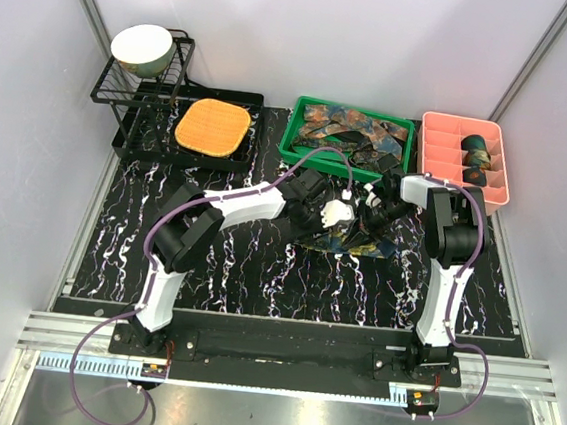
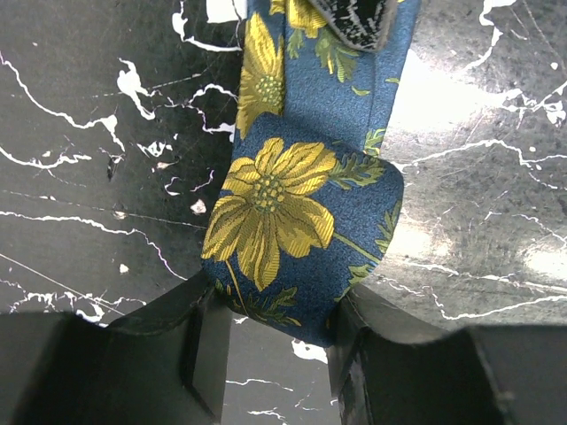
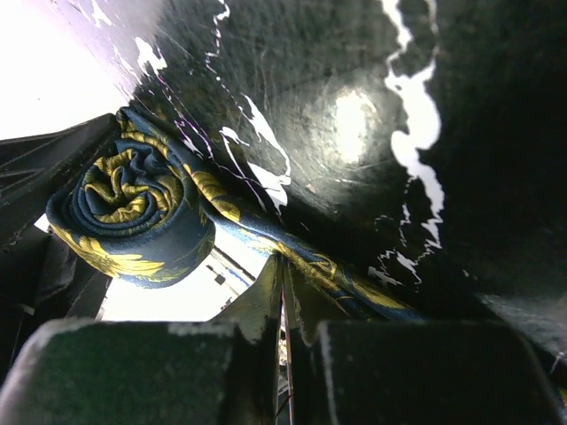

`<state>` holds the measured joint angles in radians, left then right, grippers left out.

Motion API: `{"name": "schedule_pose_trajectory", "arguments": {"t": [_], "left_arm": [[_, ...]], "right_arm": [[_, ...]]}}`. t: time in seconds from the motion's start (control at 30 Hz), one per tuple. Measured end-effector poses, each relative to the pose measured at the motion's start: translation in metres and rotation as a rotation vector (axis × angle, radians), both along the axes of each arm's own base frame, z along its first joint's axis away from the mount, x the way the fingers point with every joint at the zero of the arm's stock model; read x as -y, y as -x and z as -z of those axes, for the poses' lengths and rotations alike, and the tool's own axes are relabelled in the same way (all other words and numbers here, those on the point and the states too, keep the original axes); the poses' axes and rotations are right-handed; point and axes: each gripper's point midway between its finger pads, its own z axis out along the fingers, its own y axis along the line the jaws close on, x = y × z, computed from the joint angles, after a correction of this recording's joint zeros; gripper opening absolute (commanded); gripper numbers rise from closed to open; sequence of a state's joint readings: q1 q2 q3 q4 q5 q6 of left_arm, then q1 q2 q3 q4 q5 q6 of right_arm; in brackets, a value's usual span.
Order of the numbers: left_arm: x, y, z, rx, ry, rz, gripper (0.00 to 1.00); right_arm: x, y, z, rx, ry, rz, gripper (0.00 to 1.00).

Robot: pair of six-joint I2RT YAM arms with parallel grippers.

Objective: Roll the ties
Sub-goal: Roll the tie at the center of the board.

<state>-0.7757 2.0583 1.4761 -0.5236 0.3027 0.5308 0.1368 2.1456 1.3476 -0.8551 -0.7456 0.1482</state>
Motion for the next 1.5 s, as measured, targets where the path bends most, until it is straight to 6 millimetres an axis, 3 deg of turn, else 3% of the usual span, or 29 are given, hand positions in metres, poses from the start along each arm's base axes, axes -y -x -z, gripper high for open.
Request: {"name": "schedule_pose_trajectory", "arguments": {"t": [0.17,0.27,0.4,0.43,0.5,0.57,0.63,0.77,0.97,1.27,1.5], "left_arm": [[0.0,0.0,0.0,-0.008,-0.001,-0.023,0.0],[0.0,0.0,0.0,-0.008,-0.004,-0.024,0.0],[0.0,0.0,0.0,0.005,-0.022,-0.015,0.0],[0.0,0.0,0.001,0.006,-0.028,-0.013,0.0],[0.0,0.0,0.001,0.005,-0.04,-0.012,0.0],[0.001,0.0,0.001,0.002,-0.048,-0.011,0.0],[0.0,0.0,0.002,-0.001,-0.053,-0.011,0.0],[0.0,-0.001,0.002,-0.003,-0.055,-0.01,0.0],[0.001,0.0,0.002,-0.004,-0.057,-0.009,0.0],[0.001,0.0,0.002,-0.006,-0.058,-0.006,0.0],[0.001,0.0,0.002,-0.008,-0.059,-0.005,0.0]], "right_arm": [[0.0,0.001,0.0,0.001,0.001,0.004,0.07],[0.001,0.001,0.0,0.004,-0.001,0.004,0.14],[0.002,0.0,-0.006,0.018,-0.029,0.007,0.35],[0.002,-0.001,-0.009,0.028,-0.043,0.009,0.48],[0.004,-0.005,-0.016,0.058,-0.078,0.014,0.54],[0.003,-0.008,-0.026,0.095,-0.117,0.019,0.67],[0.0,-0.011,-0.039,0.136,-0.17,0.027,0.7],[-0.011,-0.009,-0.053,0.169,-0.266,0.048,0.69],[-0.027,-0.001,-0.04,0.147,-0.323,0.081,0.67],[-0.049,-0.02,-0.037,0.22,-0.397,0.079,0.64],[-0.058,-0.02,-0.034,0.228,-0.417,0.083,0.67]]}}
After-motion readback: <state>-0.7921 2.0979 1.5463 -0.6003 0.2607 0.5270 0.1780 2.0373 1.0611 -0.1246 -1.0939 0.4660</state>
